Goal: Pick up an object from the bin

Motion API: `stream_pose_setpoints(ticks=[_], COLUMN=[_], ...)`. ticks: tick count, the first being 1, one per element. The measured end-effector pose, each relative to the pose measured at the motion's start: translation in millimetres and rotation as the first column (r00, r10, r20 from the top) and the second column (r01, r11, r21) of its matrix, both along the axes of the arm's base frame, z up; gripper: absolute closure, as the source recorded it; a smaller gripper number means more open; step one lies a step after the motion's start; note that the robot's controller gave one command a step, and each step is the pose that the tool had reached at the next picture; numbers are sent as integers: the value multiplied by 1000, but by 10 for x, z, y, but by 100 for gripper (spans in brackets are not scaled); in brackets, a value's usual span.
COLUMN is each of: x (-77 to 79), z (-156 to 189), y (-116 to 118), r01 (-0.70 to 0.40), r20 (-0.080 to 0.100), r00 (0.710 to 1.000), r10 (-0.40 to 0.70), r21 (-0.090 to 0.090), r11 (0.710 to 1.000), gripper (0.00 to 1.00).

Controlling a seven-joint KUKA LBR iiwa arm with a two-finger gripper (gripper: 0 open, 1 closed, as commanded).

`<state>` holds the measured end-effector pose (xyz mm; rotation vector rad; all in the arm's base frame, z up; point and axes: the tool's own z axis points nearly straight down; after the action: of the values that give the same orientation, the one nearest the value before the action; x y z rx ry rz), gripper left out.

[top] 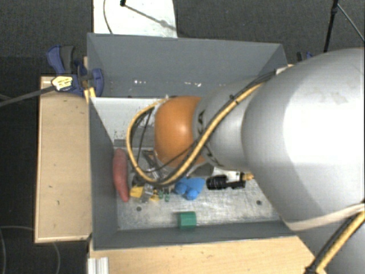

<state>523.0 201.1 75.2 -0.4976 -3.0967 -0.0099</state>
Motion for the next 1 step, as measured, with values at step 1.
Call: stream_pose_setpoints(ticks=[1], x=[0], z=[0], y=[0], r01=[1], r20=[0], r00=[1000], r10=[-1], r21=[0], r11=[1000], gripper=[100])
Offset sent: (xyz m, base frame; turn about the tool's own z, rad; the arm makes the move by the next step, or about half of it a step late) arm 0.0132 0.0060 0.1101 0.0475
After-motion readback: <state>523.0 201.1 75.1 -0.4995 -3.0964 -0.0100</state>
